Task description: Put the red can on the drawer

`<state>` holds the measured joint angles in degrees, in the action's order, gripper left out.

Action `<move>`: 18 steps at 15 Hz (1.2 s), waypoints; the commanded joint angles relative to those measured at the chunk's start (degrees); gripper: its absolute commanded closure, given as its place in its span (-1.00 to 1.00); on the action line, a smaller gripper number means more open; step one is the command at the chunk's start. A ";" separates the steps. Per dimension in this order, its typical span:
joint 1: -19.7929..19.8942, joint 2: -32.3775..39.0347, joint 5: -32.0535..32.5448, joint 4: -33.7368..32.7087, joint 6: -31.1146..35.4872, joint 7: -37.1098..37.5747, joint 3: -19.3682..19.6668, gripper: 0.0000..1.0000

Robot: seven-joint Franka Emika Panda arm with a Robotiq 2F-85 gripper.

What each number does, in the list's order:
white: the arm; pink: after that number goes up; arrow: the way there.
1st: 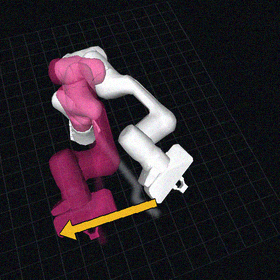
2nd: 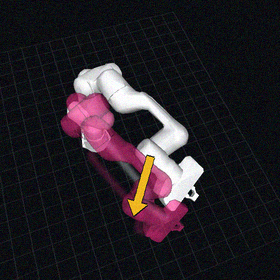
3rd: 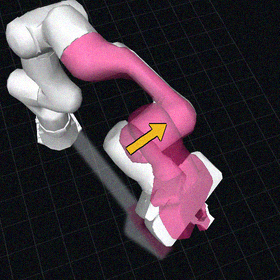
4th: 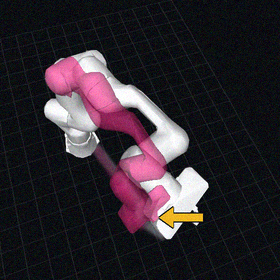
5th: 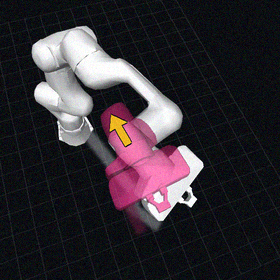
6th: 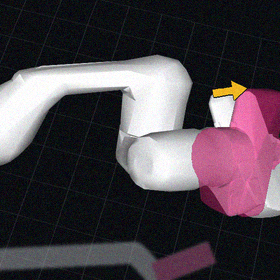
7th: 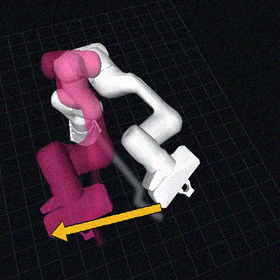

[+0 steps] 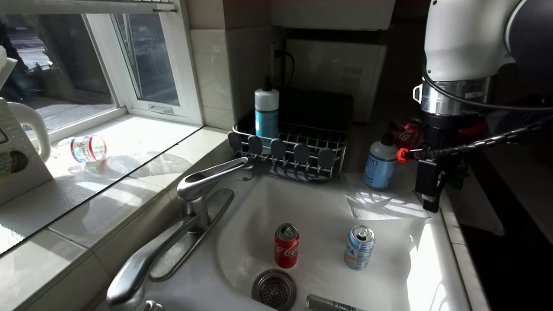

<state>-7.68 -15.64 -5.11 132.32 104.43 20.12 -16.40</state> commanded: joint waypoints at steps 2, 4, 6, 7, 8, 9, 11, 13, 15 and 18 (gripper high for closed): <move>-0.96 0.84 0.62 -1.49 0.58 -2.06 1.31 -1.00; -0.54 1.75 1.90 -3.46 1.15 -3.29 1.84 -1.00; -0.27 2.51 1.32 -5.55 0.85 -4.84 2.95 -1.00; -0.08 2.94 1.35 -6.51 0.89 -5.52 3.49 -1.00; 0.28 3.27 1.17 -7.57 1.02 -5.77 4.24 -1.00; 0.43 3.57 0.83 -8.46 0.89 -6.26 4.89 -1.00; 0.58 4.13 -0.24 -10.21 0.70 -7.68 6.25 -1.00; 0.80 4.54 -0.57 -11.53 0.99 -8.45 7.27 -1.00; 0.92 4.83 -1.62 -12.72 0.71 -9.80 8.23 -1.00; 1.57 4.71 -1.95 -14.29 -0.10 -9.86 9.29 -1.00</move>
<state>-6.65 -11.59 -5.61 120.06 105.32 11.25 -8.07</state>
